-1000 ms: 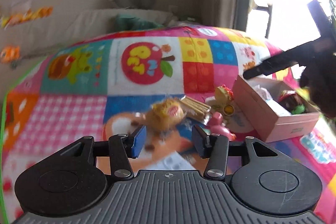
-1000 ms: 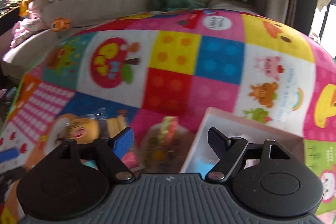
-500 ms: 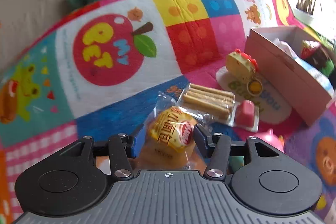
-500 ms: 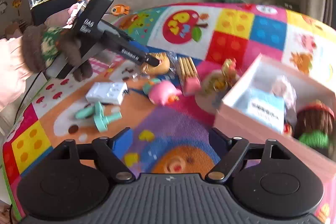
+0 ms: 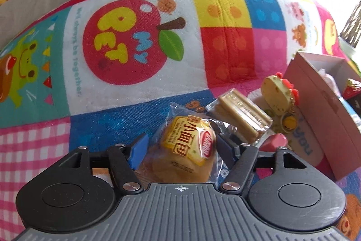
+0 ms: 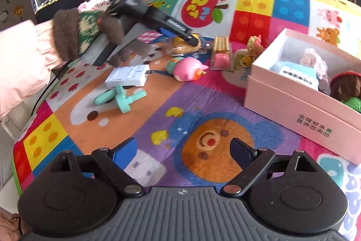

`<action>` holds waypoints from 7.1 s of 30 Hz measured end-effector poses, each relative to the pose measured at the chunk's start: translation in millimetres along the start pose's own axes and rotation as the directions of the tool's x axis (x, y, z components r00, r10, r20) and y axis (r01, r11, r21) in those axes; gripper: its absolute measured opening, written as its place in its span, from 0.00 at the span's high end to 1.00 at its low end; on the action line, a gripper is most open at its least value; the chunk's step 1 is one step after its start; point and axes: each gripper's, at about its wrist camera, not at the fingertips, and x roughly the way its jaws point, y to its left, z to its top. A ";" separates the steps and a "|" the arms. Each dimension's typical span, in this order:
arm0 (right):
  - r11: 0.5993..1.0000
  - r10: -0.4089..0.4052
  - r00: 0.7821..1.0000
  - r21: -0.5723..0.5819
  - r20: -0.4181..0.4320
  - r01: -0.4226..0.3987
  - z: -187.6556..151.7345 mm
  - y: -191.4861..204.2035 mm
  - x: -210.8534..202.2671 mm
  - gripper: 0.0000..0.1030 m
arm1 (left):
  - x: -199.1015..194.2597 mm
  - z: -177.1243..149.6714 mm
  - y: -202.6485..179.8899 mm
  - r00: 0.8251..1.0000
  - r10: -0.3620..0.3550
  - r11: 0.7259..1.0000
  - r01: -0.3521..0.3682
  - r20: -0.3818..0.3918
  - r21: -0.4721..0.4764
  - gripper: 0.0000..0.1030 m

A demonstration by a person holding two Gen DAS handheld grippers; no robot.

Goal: Organize objects

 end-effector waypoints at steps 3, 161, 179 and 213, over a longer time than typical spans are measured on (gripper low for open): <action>1.000 -0.007 1.000 -0.029 0.005 0.007 0.8 10.8 1.0 0.10 | 5.5 -0.1 -5.4 1.000 0.024 1.000 -0.024 -0.011 0.004 0.27; 0.976 -0.129 0.984 -0.190 -0.124 0.104 32.4 8.4 25.2 0.82 | -155.5 -134.6 -56.6 0.962 -0.123 0.955 0.181 0.245 -0.233 0.42; 0.968 -0.252 0.935 0.080 0.251 0.239 -71.3 -32.4 -72.1 0.16 | 14.0 6.4 -70.3 0.991 0.118 0.967 -0.128 -0.059 -0.219 0.58; 0.949 -0.184 0.981 0.269 0.057 0.163 -70.8 -70.2 -45.8 0.00 | -151.6 -201.7 -173.7 0.983 -0.179 0.981 0.181 -0.035 0.067 0.64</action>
